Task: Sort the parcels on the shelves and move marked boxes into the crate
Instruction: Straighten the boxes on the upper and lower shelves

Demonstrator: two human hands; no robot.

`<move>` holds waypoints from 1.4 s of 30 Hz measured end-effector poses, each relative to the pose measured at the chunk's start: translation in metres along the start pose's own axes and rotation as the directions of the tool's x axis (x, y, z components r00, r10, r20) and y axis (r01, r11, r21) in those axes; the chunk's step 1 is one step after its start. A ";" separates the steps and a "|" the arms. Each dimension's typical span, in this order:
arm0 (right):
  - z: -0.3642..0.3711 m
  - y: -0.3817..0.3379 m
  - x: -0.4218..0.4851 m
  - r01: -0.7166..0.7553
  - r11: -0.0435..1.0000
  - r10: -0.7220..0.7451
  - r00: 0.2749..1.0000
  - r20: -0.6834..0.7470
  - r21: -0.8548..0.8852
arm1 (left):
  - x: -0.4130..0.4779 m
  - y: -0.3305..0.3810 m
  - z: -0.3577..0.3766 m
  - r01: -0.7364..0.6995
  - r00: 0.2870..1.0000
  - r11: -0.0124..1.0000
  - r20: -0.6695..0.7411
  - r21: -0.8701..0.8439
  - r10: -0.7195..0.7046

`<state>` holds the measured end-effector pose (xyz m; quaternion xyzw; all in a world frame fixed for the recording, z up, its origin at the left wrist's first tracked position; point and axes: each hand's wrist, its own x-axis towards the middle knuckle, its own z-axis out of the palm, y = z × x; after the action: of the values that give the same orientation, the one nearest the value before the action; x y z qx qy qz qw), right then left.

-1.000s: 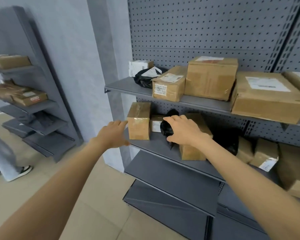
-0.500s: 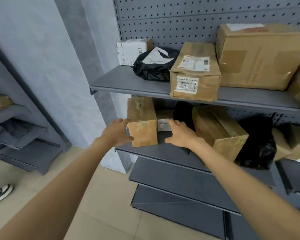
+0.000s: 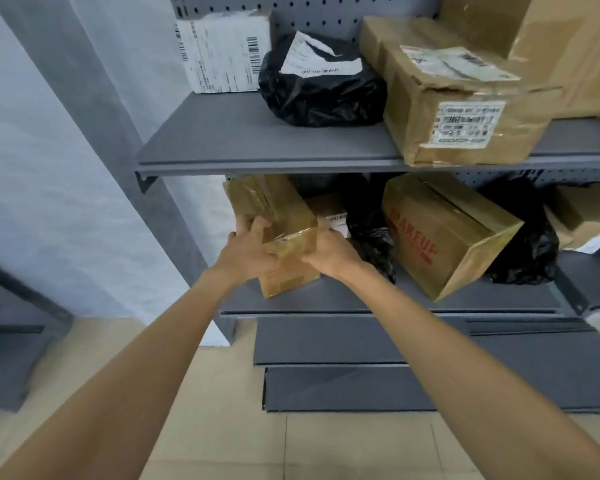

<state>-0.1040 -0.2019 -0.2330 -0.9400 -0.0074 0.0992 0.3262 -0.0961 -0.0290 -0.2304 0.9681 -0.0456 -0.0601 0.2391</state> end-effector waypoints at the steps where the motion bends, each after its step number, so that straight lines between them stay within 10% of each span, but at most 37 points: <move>1: 0.004 -0.003 -0.002 0.007 0.999 -0.006 0.999 -0.033 0.037 | 0.001 0.002 -0.002 0.050 0.999 0.994 0.007 -0.095 -0.050; 5: 0.027 -0.016 -0.015 0.102 0.986 -0.089 0.991 -0.101 0.134 | 0.009 0.007 -0.019 0.327 0.933 0.815 0.025 -0.479 -0.360; 8: 0.049 -0.030 -0.025 0.186 0.968 -0.174 0.981 -0.084 0.170 | 0.005 -0.002 -0.028 0.438 0.878 0.824 -0.025 -0.360 -0.478; 20: 0.071 -0.052 -0.031 0.289 0.882 -0.286 0.956 -0.065 0.371 | -0.001 -0.057 -0.050 0.365 0.917 0.782 0.049 -0.505 -0.396; 24: 0.075 -0.041 -0.037 0.127 0.727 0.140 0.935 -0.327 0.674 | -0.020 -0.084 -0.056 0.380 0.899 0.474 0.198 -0.795 -0.390; 28: 0.076 -0.017 -0.038 -0.233 0.478 0.407 0.913 0.021 0.847 | -0.036 -0.117 -0.054 0.447 0.865 0.177 0.373 -0.877 -0.335; 34: 0.088 -0.017 -0.045 -0.461 0.244 0.102 0.887 0.450 0.853 | -0.051 -0.141 -0.028 0.445 0.880 -0.218 0.470 -0.868 -0.073; 38: 0.088 -0.032 -0.044 -0.445 0.041 -0.092 0.890 0.447 0.895 | -0.058 -0.152 -0.015 0.513 0.856 -0.151 0.518 -0.845 0.009; 42: 0.077 -0.033 -0.042 -0.343 0.052 -0.006 0.939 0.344 0.938 | -0.057 -0.161 -0.023 0.504 0.857 0.233 0.447 -0.832 -0.257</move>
<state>-0.1583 -0.1324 -0.2641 -0.4377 0.1308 0.2354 0.8578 -0.1400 0.1299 -0.2802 0.6213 0.2098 -0.2362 0.7170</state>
